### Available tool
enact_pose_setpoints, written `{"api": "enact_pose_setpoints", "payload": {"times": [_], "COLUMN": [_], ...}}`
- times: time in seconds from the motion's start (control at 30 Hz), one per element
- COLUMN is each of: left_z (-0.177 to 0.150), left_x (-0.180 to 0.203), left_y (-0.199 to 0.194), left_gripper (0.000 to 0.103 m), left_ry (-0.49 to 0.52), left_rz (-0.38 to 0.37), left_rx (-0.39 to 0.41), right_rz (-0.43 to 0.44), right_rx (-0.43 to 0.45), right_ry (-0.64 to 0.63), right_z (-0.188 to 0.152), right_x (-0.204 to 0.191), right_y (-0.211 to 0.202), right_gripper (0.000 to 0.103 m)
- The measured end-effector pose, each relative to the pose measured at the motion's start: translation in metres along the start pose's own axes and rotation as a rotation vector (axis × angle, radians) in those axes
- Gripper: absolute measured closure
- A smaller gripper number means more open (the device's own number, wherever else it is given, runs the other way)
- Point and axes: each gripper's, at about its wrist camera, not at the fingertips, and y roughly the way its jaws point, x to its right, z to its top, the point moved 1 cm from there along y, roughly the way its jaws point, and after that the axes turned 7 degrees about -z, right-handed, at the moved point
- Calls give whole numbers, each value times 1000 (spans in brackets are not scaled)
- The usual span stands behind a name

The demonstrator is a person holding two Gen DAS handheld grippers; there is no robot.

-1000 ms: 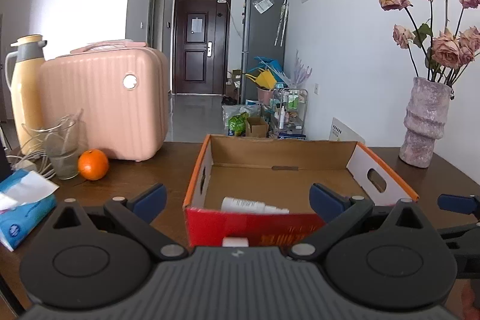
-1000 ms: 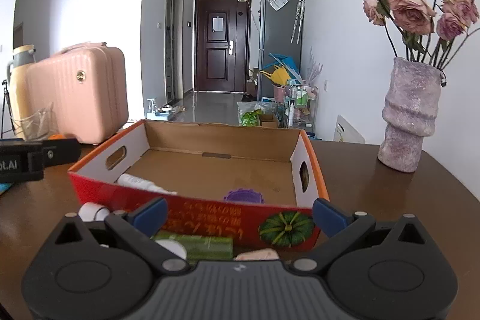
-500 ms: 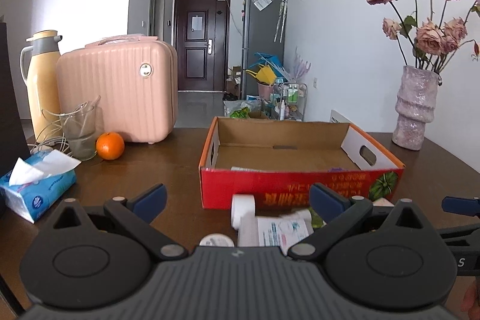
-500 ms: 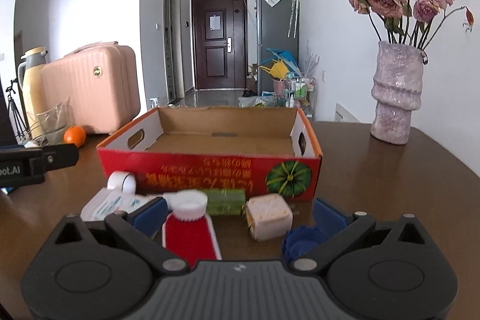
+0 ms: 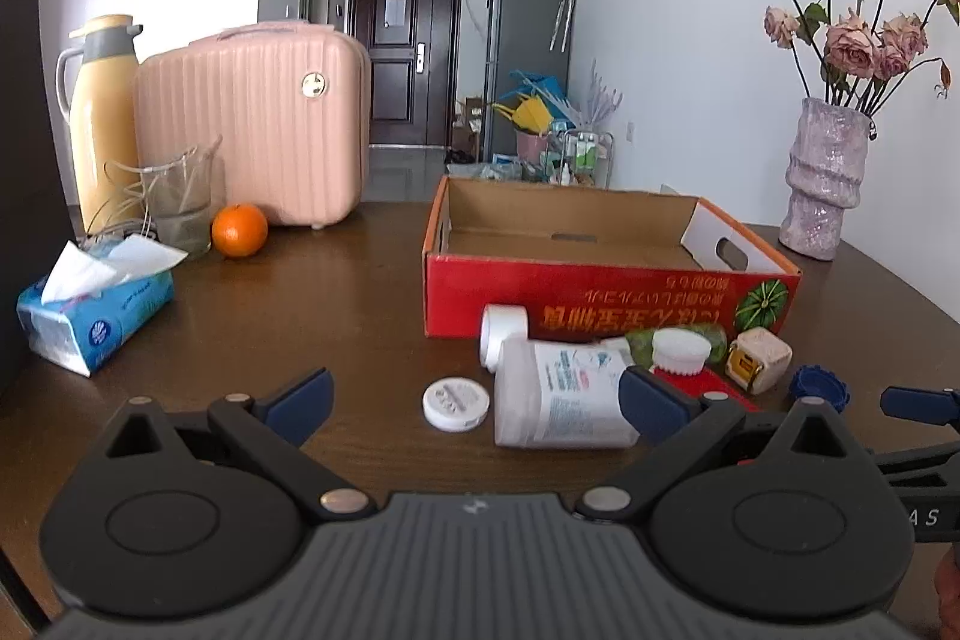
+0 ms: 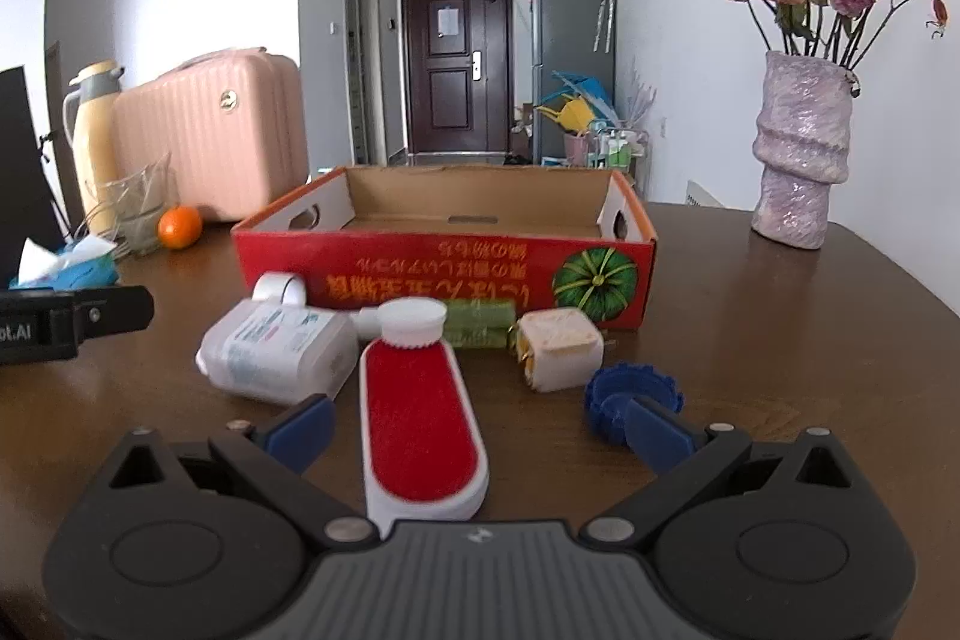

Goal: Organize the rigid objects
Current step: 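Withdraw both tools from the box and move the right tool to the lint brush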

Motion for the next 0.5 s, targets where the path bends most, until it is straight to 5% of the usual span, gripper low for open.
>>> {"api": "enact_pose_setpoints", "payload": {"times": [0.5], "left_z": [-4], "left_x": [-8], "left_y": [3], "left_gripper": [0], "left_ry": [-29], "left_rz": [4], "left_rx": [-31], "right_rz": [38], "right_rx": [-117], "right_ry": [-179], "right_z": [-2], "right_x": [-26], "right_y": [39], "right_gripper": [8]}}
